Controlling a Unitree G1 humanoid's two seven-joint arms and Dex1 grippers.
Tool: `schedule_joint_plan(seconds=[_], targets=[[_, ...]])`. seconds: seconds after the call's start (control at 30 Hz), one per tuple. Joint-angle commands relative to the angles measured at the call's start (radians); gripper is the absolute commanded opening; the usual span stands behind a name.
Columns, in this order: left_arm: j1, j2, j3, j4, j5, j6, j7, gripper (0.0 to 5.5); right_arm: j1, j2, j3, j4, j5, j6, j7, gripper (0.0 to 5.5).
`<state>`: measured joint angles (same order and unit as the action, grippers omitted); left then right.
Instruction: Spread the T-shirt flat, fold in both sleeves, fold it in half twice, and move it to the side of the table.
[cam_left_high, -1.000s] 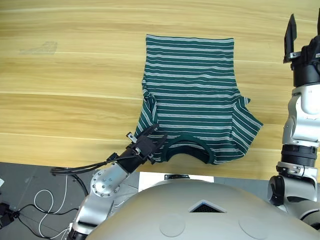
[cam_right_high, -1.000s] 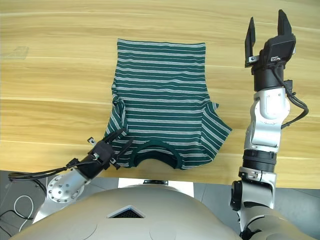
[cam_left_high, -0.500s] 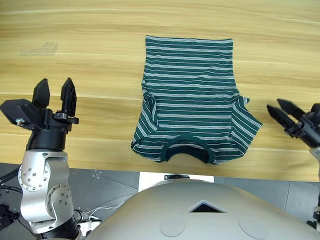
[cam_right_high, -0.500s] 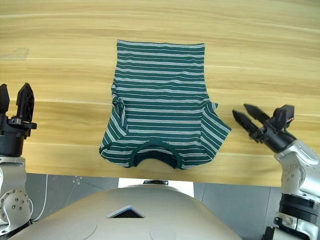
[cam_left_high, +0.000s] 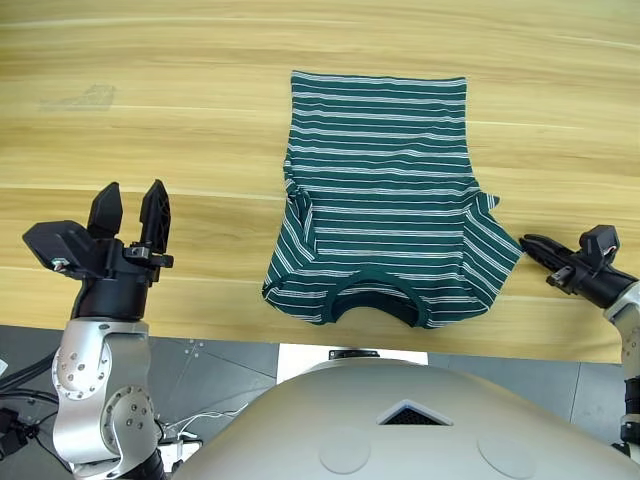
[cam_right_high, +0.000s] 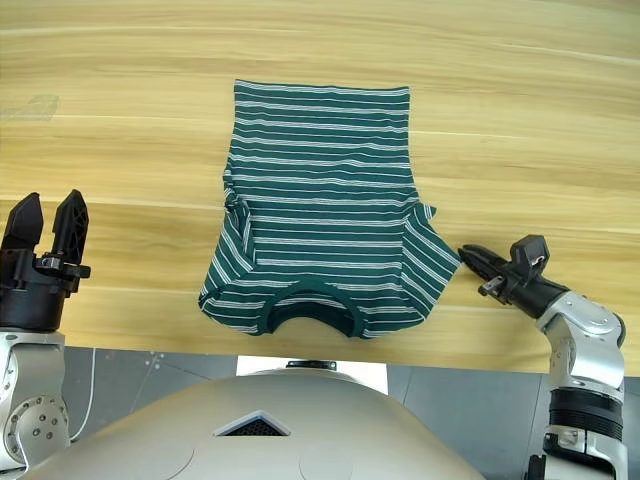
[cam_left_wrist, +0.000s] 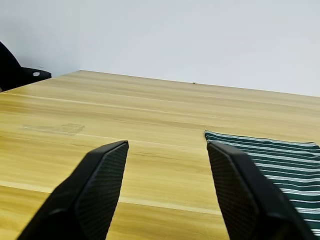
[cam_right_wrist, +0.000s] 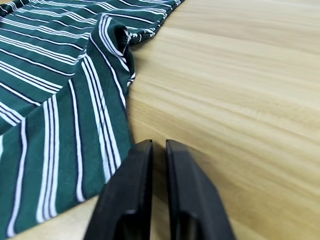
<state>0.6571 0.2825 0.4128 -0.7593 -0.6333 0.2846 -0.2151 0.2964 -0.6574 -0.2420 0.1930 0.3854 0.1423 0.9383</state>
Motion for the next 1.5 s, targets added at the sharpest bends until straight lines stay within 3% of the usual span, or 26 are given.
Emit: schedule_joint_plan(seconds=[0.03, 0.17, 0.33, 0.6, 0.8, 1.5], targets=[[0.006, -0.006, -0.017, -0.005, 0.012, -0.001, -0.012, 2.94, 0.001, -0.002, 0.034, 0.033, -0.045, -0.016, 0.01, 0.01], [0.005, -0.007, -0.026, 0.002, 0.03, 0.001, -0.019, 2.94, 0.022, -0.019, 0.046, 0.022, -0.026, -0.015, 0.073, 0.01], [0.002, -0.014, -0.071, 0.019, 0.073, -0.002, -0.027, 2.94, -0.048, -0.017, 0.029, 0.115, -0.048, -0.021, 0.02, 0.01], [-0.005, -0.023, -0.089, 0.031, 0.098, -0.007, -0.038, 2.94, -0.09, -0.01, 0.02, 0.18, -0.044, -0.017, 0.004, 1.38], [0.001, -0.027, -0.095, 0.036, 0.107, -0.011, -0.044, 2.94, -0.072, -0.014, -0.033, 0.172, 0.107, 0.077, 0.154, 1.38], [-0.004, -0.044, -0.124, 0.045, 0.14, -0.019, -0.043, 2.94, -0.036, -0.043, 0.049, 0.188, 0.027, 0.043, 0.211, 1.38]])
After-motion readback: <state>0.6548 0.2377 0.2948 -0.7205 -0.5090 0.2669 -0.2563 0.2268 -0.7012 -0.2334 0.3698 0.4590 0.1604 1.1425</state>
